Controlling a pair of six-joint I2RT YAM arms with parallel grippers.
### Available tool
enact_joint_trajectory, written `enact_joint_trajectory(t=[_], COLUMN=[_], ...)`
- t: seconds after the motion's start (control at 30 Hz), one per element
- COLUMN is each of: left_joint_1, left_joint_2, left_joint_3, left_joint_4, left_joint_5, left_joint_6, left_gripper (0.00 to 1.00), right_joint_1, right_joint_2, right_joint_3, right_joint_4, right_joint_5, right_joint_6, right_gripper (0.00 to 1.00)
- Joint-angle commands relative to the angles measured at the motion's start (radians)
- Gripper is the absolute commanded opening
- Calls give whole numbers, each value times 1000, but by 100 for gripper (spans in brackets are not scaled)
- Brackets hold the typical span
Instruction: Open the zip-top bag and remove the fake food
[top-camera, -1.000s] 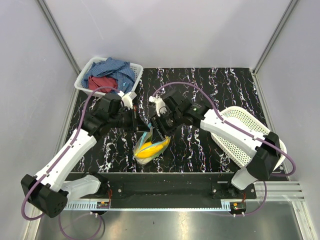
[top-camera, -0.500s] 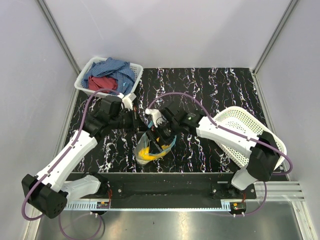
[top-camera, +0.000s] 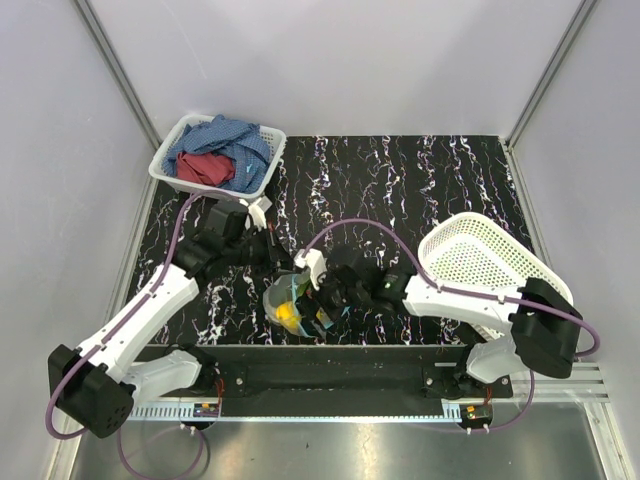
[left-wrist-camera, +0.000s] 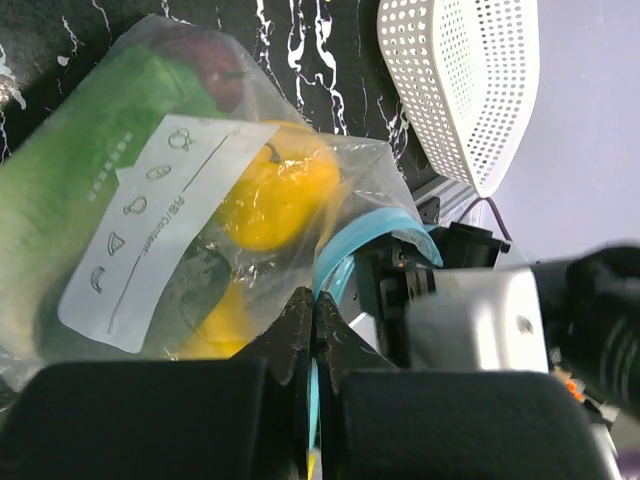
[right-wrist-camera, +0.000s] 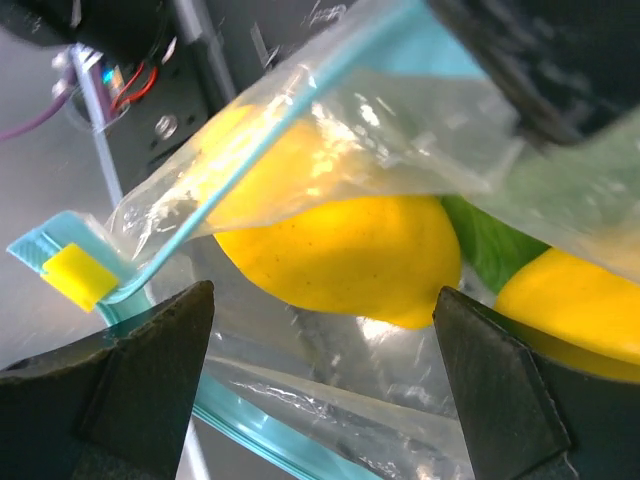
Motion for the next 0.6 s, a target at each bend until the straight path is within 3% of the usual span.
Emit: enact_joint_trajectory(t=[0.0,0.2,0.37,0.5,0.57], left_joint_1=[5,5,5,5,3], left_joint_2=[-31,-39,-63,-68,-68], left_joint_3=[-7,-10,-25,-27,-21], left_joint_4=[138,144,144,135,130], left_joint_5=[-17,3,9,15,17], left_joint_6=[-58,-78,-87,-81,-75], left_gripper=[0,0,0,0,0], right_joint_1=[72,110,111,111,111], right_joint_2=[-23,36,92,152,151], right_joint_3=[-60,-41,-11,20,21], right_joint_4=[288,351,377,357,359], right_joint_5=[235,498,606,567,560], right_joint_6=[1,-19,-64,-67,-55], right_gripper=[100,100,99,92,82])
